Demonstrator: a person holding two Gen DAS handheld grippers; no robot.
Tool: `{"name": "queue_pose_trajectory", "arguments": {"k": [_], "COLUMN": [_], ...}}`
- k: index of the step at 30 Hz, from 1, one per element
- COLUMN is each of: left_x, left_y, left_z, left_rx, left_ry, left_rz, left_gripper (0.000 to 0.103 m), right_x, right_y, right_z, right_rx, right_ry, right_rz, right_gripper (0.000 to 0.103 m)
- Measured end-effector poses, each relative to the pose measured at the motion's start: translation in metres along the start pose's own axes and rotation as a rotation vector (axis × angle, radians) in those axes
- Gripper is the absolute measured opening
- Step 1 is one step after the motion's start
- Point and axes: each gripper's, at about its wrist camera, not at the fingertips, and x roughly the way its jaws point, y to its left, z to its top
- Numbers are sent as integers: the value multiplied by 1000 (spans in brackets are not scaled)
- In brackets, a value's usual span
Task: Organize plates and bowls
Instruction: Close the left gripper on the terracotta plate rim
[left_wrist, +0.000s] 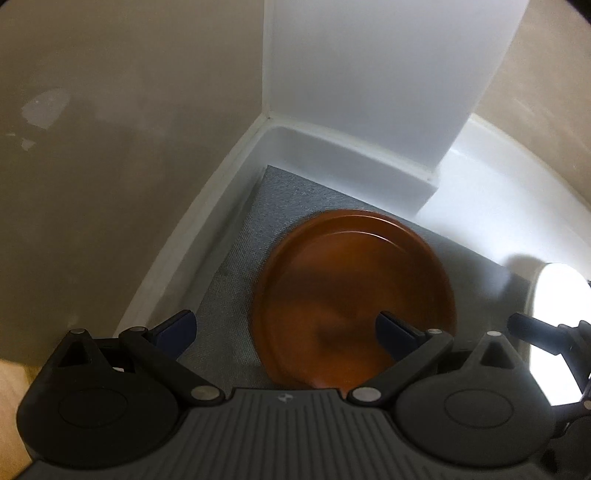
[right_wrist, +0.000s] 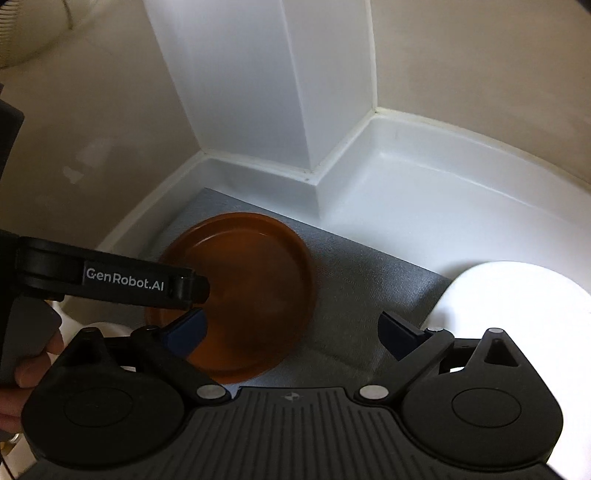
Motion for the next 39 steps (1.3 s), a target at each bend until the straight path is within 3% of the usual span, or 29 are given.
{"name": "queue_pose_trajectory", "arguments": {"k": [6,11,14,15,17,19,20,23,25,27,32,39], "left_x": [17,22,23,21,16,7,5,1,0,-4,-26,-48], "left_y": [-3,-1,1,3,8,14,16,21,23,27,25,15], "left_z": [2,0,1,1,1,0,0,-2,-4,-7,-5,-8], "left_rx": [11,13,-4,-18,-46,-75,-90,-91,-77,-74,-47,-27], "left_ry": [33,52,50,43,12,-21,-25,-51,-63,-78,-170,-214], "left_rz": [12,7,-7,-20,-71,-140,-156,-184,-174,-182,-191,-227], "left_gripper": [103,103,103,103,99,72,69,45,21,9,6,6], "right_x": [25,39,37,35,36,35,34,32,31,28,19,-13], "right_y": [3,7,9,9,9,8,7,4,-1,-5,-11,-12], "right_z": [2,1,1,1,2,2,1,1,0,-1,-1,-6], "right_rx": [-19,-60,-88,-83,-90,-96,-97,-101,-86,-76,-34,-3], "right_ry": [38,61,33,26,26,25,26,19,19,16,-25,-109], "right_rz": [-18,-53,-56,-64,-81,-98,-102,-153,-163,-175,-170,-174], "right_gripper": [96,79,49,31,13,11,11,11,11,11,11,10]}}
